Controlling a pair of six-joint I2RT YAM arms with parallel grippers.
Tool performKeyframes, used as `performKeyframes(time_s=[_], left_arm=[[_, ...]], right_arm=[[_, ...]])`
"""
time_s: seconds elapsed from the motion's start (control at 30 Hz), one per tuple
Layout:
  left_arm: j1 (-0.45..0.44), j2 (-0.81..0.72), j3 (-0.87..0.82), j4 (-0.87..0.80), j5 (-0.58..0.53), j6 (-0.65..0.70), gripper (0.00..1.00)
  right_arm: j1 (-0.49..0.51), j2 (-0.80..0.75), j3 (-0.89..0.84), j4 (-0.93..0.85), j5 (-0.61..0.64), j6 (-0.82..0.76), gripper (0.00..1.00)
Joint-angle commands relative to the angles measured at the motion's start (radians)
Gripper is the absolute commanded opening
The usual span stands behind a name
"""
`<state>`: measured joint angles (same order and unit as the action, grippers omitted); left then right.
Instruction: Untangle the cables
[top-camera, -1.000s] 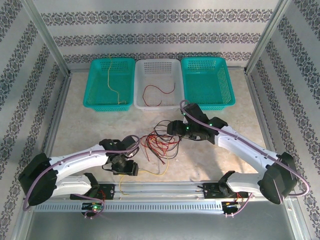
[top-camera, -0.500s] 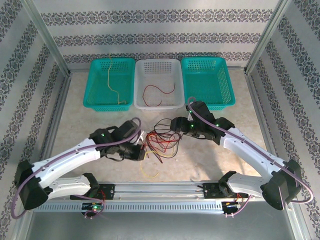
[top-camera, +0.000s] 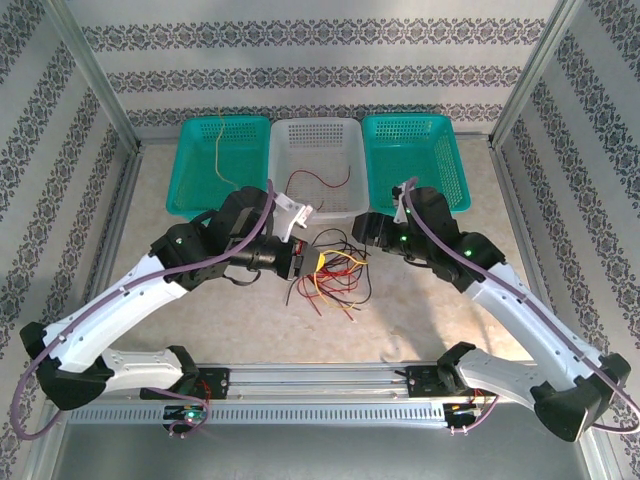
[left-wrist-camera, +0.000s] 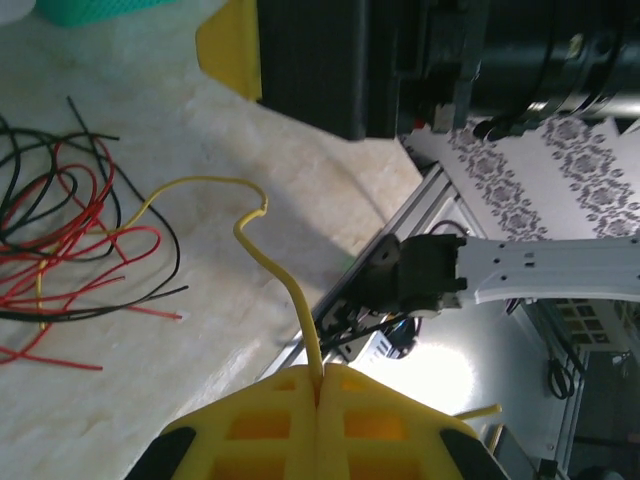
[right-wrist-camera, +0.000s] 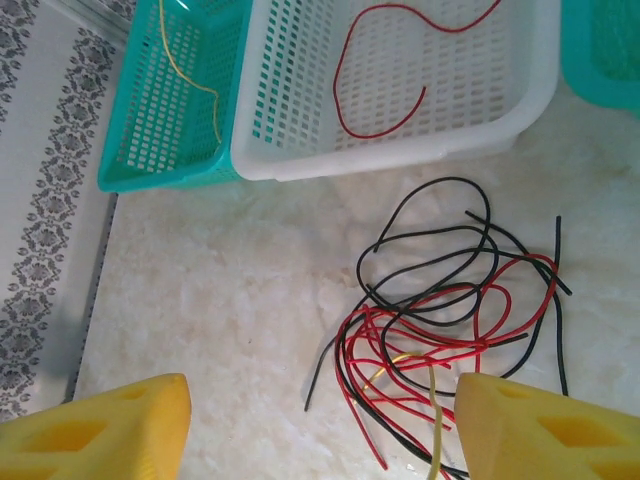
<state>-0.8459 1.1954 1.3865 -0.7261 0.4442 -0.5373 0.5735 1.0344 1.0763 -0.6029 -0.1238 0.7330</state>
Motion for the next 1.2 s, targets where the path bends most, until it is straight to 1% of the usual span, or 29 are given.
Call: performKeyframes(time_s=[0.0, 0.13, 0.27, 0.37, 0.47, 0.57, 0.6, 0.7, 0.77, 0.83, 0.93, 1.03, 1.17], left_arm=[[0.031, -0.025, 0.034, 0.163, 0.034, -0.007, 0.00], [0.047, -0.012, 0.083, 0.243, 0.045, -0.031, 0.00], [0.058, 0.005, 0.152, 0.246, 0.051, -0.010, 0.00], [0.081, 0.010, 0.209, 0.258, 0.051, -0.005, 0.00], [0.095, 0.016, 0.284, 0.251, 0.051, 0.005, 0.00], [0.099, 0.007, 0.317, 0.254, 0.041, 0.025, 0.00], [0.100, 0.005, 0.326, 0.245, 0.022, 0.034, 0.00], [0.108, 0.001, 0.339, 0.217, -0.063, 0.058, 0.00], [0.114, -0.006, 0.330, 0.231, -0.114, 0.058, 0.00], [0.123, -0.009, 0.322, 0.259, -0.143, 0.048, 0.00], [0.140, -0.005, 0.323, 0.294, -0.158, 0.022, 0.00], [0.156, -0.013, 0.308, 0.314, -0.181, 0.019, 0.00], [0.203, -0.016, 0.302, 0.321, -0.183, -0.022, 0.00]], right_arm=[[-0.019, -0.029, -0.008, -0.015, 0.020, -0.013, 0.73], [-0.036, -0.032, -0.029, 0.028, -0.009, 0.001, 0.75], [-0.038, -0.008, -0.029, 0.104, -0.055, 0.016, 0.77], [-0.034, 0.009, -0.043, 0.139, -0.062, 0.039, 0.77], [-0.034, 0.024, -0.102, 0.198, -0.072, 0.088, 0.78], [-0.015, 0.063, -0.185, 0.325, -0.141, 0.156, 0.77], [0.002, 0.082, -0.201, 0.343, -0.144, 0.167, 0.76], [0.060, 0.135, -0.247, 0.355, -0.093, 0.178, 0.73], [0.084, 0.170, -0.279, 0.382, -0.083, 0.192, 0.73], [0.102, 0.207, -0.309, 0.423, -0.089, 0.209, 0.72], [0.124, 0.257, -0.325, 0.451, -0.083, 0.231, 0.69], [0.123, 0.281, -0.324, 0.434, -0.045, 0.229, 0.68], [0.084, 0.291, -0.325, 0.421, -0.048, 0.229, 0.67]])
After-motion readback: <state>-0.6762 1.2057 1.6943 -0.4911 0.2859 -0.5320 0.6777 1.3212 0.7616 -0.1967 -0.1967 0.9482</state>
